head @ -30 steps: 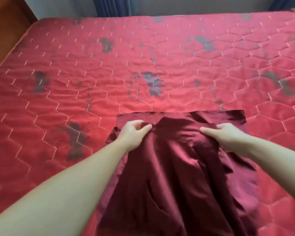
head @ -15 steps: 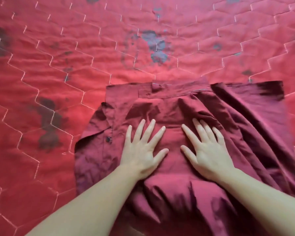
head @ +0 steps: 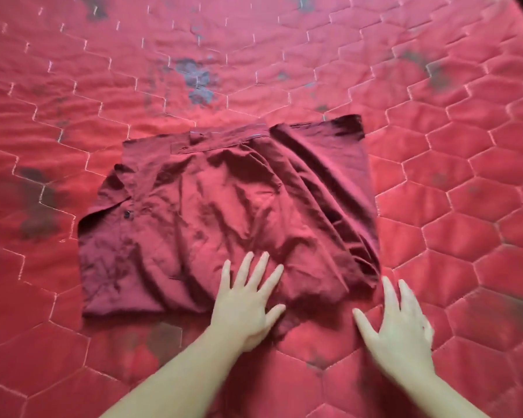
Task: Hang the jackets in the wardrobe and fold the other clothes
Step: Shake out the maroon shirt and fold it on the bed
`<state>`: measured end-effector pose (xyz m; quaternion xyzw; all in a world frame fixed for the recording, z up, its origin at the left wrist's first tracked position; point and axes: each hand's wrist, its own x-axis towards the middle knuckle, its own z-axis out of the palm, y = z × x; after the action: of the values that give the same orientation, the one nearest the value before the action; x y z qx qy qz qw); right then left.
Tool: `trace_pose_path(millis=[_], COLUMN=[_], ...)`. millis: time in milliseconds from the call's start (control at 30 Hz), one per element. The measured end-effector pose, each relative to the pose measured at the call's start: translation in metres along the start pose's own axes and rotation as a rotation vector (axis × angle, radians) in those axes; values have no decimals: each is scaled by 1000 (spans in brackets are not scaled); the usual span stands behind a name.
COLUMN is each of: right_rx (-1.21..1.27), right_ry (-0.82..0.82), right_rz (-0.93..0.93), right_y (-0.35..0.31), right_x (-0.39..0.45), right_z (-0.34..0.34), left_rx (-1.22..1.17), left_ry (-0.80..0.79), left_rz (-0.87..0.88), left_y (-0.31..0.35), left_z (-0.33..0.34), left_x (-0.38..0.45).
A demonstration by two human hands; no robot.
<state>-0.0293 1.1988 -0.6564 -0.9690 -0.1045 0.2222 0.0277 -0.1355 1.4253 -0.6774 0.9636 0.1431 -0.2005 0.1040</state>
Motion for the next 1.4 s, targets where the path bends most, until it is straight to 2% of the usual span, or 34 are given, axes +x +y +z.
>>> trace_pose_path(millis=[100, 200, 267, 333, 367, 400, 533, 600, 667, 733, 833, 900, 933, 1000, 1033, 1100, 1200, 1267, 1333, 1400], right_rx=[363, 871, 1177, 1329, 1322, 1288, 1118, 988, 997, 1096, 1238, 1196, 1134, 998, 931, 810, 498, 152, -82, -188], right_ry=[75, -5, -88, -139, -155, -166, -86, -72, -124, -164, -213, -104, -9, 153, 192, 193, 131, 120, 63, -82], right_rz=[125, 266, 390, 471, 457, 427, 325, 267, 276, 325, 397, 386, 331, 111, -32, -299, -663, -947, -1124, -1178], right_y=[6, -20, -41, -59, -65, -69, -64, -52, -46, -47, -58, -70, -80, -109, -128, -171, -241, -286, -322, -345], right_x=[-4, 12, 26, 40, 45, 48, 55, 54, 51, 52, 57, 59, 60, 57, 54, 48, 32, 15, -3, -18], right_z=[-3, -8, -9, -9, -8, -9, -17, -20, -20, -17, -18, -23, -29, -45, -55, -69, -75, -61, -38, -12], left_rx=[-39, -140, -344, -637, -756, -767, -368, -210, -77, -6, -24, -229, -443, -1132, -1478, -1867, -2090, -2155, -2094, -1891], left_ry=[68, 42, 3, 112, 183, 248, 377, 260, 118, 121, 160, 79, 33, 11, 10, -69, -219, -203, -203, -204], left_rz=[1, 40, -40, -164, -204, -199, -18, 26, 26, 28, 108, 40, -55, -258, -344, -441, -390, -355, -421, -603], left_y=[32, 57, 68, 74, 74, 71, 31, 7, -9, -10, 14, 28, 31, 24, 16, -15, -83, -134, -178, -210], left_z=[-2, 8, 9, -1, -7, -11, -17, -13, -9, -10, -13, -19, -27, -52, -66, -94, -119, -122, -114, -88], left_x=[1, 2, 11, 18, 20, 19, 3, -7, -12, -7, 11, 23, 28, 38, 42, 47, 46, 34, 14, -5])
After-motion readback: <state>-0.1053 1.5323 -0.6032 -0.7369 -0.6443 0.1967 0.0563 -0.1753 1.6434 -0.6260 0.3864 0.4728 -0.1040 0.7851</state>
